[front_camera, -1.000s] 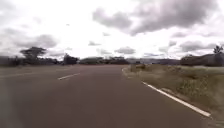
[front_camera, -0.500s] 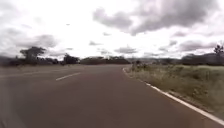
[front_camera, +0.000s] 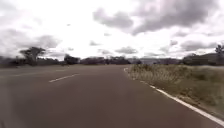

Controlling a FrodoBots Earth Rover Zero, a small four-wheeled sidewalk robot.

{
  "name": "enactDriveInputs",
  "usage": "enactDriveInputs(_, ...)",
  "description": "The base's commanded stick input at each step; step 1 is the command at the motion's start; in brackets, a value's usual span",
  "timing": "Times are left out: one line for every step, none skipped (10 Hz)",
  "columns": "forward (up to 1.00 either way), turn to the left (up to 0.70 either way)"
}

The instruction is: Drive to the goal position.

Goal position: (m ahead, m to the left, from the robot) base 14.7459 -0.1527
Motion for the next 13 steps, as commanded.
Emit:
enactDriveInputs(0.69, 0.0)
enactDriveInputs(0.69, 0.0)
enactDriveInputs(0.69, 0.0)
enactDriveInputs(0.69, 0.0)
enactDriveInputs(0.69, 0.0)
enactDriveInputs(0.69, 0.0)
enactDriveInputs(0.69, 0.0)
enactDriveInputs(0.69, 0.0)
enactDriveInputs(0.69, -0.04)
enactDriveInputs(0.69, -0.14)
enactDriveInputs(0.69, -0.14)
enactDriveInputs(0.69, -0.14)
enactDriveInputs(0.69, -0.14)
